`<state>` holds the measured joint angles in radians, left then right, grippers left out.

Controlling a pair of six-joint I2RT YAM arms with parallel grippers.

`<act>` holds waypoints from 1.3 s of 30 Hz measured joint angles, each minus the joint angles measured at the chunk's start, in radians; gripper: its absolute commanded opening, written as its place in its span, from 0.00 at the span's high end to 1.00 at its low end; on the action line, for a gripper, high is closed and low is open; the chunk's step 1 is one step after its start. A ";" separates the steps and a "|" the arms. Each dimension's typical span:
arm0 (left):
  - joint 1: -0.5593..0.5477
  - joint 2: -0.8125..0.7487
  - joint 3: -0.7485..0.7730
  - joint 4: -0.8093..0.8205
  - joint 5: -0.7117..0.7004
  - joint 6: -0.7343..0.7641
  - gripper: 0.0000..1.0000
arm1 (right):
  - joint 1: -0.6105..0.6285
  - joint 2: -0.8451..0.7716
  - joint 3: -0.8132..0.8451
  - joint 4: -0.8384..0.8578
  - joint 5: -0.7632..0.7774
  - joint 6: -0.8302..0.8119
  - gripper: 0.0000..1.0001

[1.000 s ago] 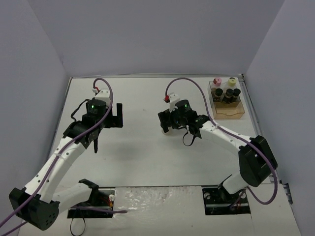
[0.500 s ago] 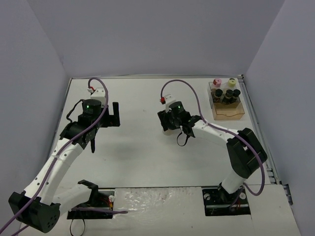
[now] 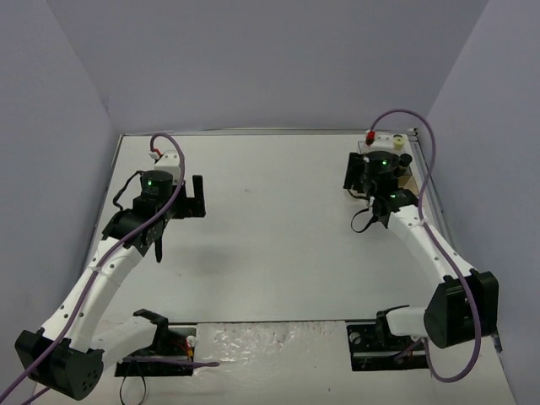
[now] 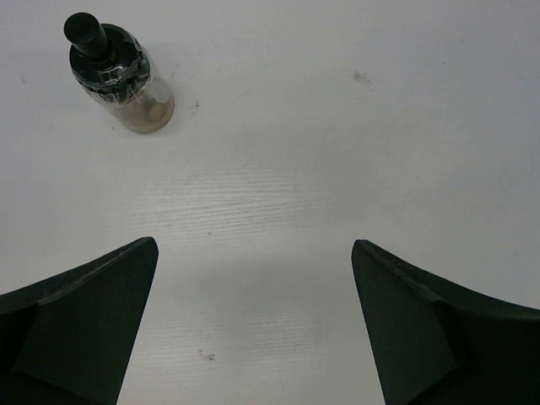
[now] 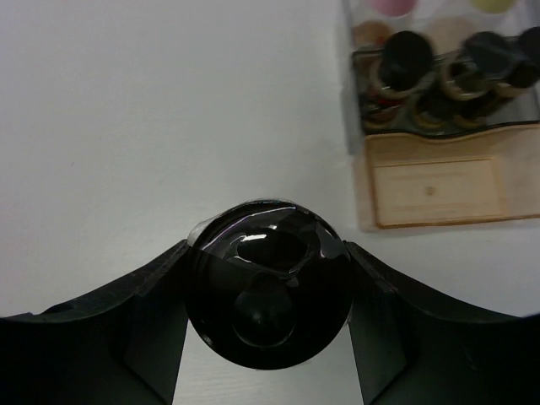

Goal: Organize the condiment bottles

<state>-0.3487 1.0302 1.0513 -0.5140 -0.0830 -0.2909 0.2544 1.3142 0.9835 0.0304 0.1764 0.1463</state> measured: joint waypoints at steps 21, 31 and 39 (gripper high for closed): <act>0.010 0.000 -0.001 0.000 -0.016 0.000 0.03 | -0.448 0.282 0.148 0.083 0.002 0.036 1.00; 0.010 0.000 -0.001 0.000 -0.016 0.001 0.03 | -0.464 0.363 0.148 0.159 0.002 0.024 1.00; 0.013 0.003 -0.001 0.000 -0.016 0.002 0.03 | -0.476 0.444 0.143 0.232 -0.005 0.009 0.95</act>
<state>-0.3360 1.0336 1.0500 -0.5137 -0.0988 -0.2886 -0.2215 1.7587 1.1262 0.2627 0.1718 0.1554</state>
